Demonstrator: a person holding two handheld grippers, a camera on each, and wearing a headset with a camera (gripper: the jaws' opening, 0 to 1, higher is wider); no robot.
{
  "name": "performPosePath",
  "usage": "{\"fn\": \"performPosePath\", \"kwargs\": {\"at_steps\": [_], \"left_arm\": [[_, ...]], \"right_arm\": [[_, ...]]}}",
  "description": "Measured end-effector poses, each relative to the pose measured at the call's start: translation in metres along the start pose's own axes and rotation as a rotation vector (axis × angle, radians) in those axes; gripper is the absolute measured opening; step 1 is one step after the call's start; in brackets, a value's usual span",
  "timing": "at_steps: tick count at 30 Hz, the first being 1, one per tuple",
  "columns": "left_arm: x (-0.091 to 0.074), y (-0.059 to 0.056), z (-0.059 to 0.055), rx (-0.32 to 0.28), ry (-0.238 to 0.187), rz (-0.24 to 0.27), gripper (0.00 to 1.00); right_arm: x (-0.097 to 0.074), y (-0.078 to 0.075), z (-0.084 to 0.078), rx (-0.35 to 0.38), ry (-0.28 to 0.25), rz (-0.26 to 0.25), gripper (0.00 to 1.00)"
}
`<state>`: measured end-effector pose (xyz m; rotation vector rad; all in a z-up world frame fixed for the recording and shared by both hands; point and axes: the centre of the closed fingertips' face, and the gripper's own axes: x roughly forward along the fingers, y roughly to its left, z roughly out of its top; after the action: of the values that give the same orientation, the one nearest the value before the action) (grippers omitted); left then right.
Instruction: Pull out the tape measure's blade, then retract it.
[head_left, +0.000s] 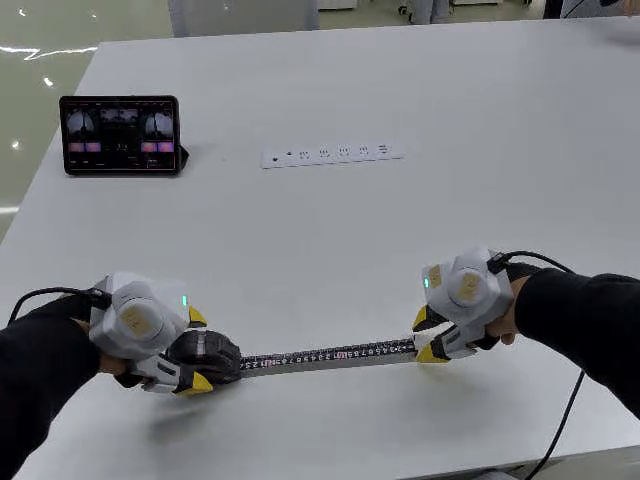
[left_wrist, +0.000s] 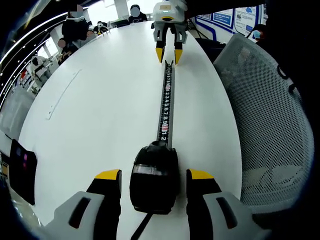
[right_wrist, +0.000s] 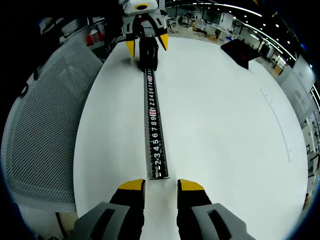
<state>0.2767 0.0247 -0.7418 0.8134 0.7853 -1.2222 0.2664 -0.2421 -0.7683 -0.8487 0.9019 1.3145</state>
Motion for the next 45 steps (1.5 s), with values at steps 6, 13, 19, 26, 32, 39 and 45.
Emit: {"fn": "performPosePath", "kwargs": {"at_steps": [6, 13, 19, 26, 32, 39, 45], "left_arm": [[-0.008, 0.001, 0.002, -0.016, -0.012, 0.004, 0.52], [-0.012, -0.004, 0.003, -0.012, -0.013, -0.003, 0.59], [-0.013, -0.008, 0.001, -0.007, -0.002, -0.016, 0.65], [-0.012, -0.013, 0.0, -0.024, 0.001, -0.042, 0.72], [-0.012, -0.012, 0.002, -0.021, -0.004, -0.04, 0.79], [-0.016, -0.019, 0.002, -0.063, -0.002, -0.053, 0.89], [-0.018, -0.023, 0.006, -0.106, -0.028, -0.063, 0.99]], "right_arm": [[-0.004, 0.002, 0.001, -0.014, 0.002, 0.0, 0.24], [-0.009, 0.004, 0.004, -0.016, -0.002, -0.01, 0.29], [-0.011, 0.006, 0.003, -0.012, 0.004, -0.013, 0.35], [-0.012, 0.008, 0.005, -0.002, -0.02, -0.022, 0.42], [-0.01, 0.012, 0.0, 0.001, -0.009, -0.002, 0.5], [-0.011, 0.013, -0.001, 0.016, -0.011, 0.002, 0.58], [-0.011, 0.015, 0.002, 0.039, -0.027, 0.002, 0.66]]}}
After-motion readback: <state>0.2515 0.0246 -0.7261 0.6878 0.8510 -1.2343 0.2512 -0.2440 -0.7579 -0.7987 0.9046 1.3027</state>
